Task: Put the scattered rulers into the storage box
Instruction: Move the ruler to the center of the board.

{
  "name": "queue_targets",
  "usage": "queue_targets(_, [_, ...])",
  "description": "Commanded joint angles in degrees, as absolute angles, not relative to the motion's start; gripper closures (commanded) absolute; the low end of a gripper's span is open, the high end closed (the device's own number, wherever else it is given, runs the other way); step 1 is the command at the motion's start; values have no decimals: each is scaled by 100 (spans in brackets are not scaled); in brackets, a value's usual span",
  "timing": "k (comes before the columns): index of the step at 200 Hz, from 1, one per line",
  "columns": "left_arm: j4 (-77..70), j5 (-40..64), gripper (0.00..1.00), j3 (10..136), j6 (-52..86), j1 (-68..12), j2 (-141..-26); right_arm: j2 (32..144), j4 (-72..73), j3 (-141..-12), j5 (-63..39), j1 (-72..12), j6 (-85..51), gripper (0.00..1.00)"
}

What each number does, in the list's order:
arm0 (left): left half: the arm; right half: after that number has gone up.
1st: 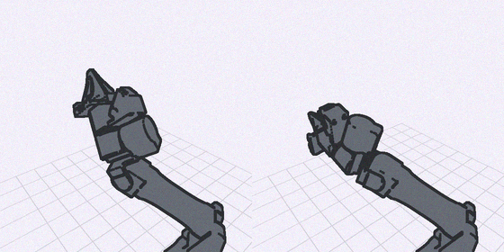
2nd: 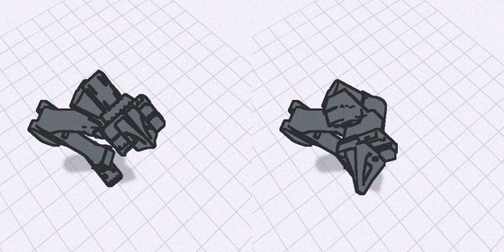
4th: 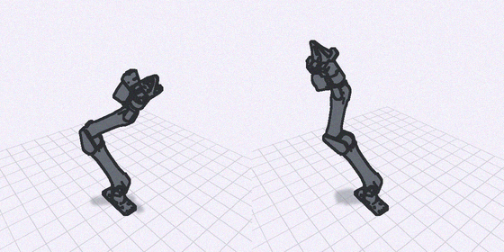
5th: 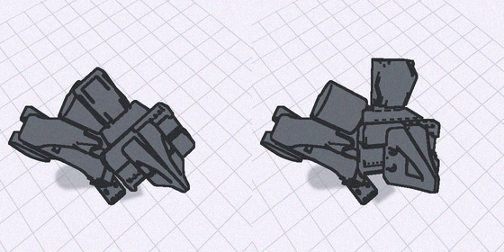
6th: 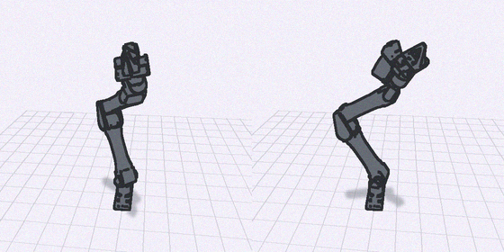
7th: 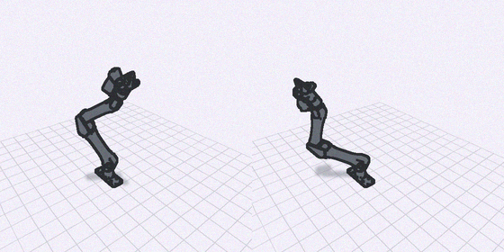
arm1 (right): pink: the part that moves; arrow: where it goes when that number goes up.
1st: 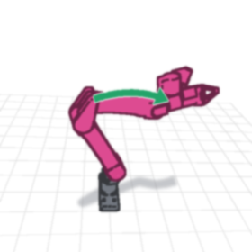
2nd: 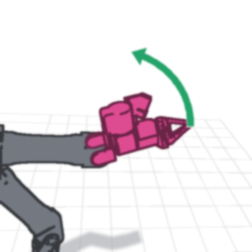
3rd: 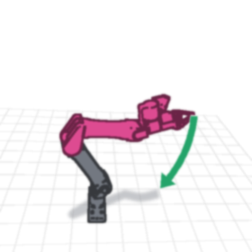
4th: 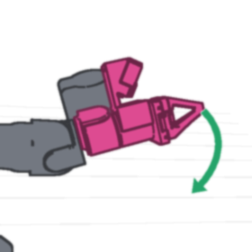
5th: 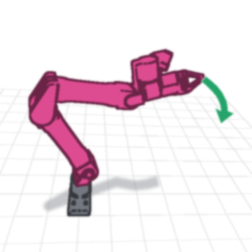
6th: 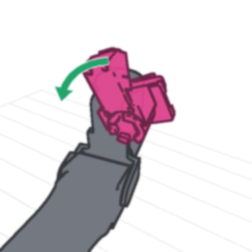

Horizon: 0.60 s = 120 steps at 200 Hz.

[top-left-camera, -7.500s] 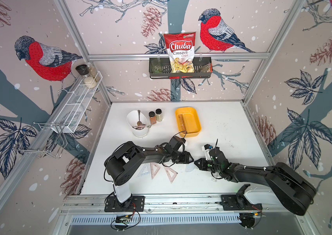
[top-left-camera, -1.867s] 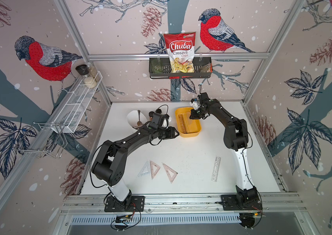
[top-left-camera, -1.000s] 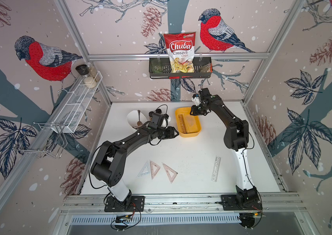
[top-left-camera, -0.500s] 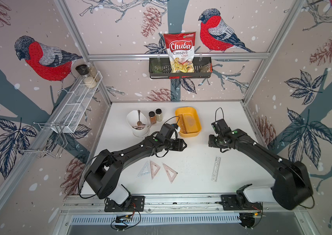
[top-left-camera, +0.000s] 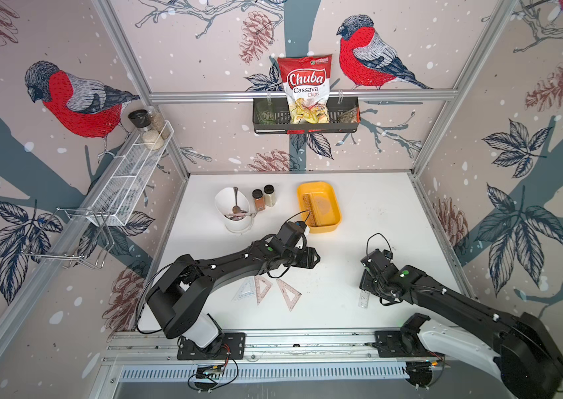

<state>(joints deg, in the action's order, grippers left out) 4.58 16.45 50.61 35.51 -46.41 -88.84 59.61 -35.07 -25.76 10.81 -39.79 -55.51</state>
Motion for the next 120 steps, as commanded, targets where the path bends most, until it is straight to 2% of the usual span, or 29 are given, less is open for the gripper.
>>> queue_targets(1, [369, 1586, 36, 5102, 3431, -4651, -8933, 6187, -3216, -2523, 1081, -4144, -5851, 34])
queue_targets(23, [360, 1617, 36, 5119, 3396, -4640, -9025, 6398, -3071, -2487, 1142, -4293, -5917, 38])
queue_targets(77, [300, 1635, 37, 4974, 3391, -4580, -8996, 7153, -2677, -2808, 1126, -4442, -5631, 54])
queue_targets(99, [225, 1661, 38, 4837, 3437, -4523, -8930, 7763, -2545, -3109, 1090, -4529, -5494, 57])
queue_targets(120, [162, 1679, 38, 4698, 3473, -4475, -8861, 8210, -2488, -3451, 1086, -4643, -5375, 63])
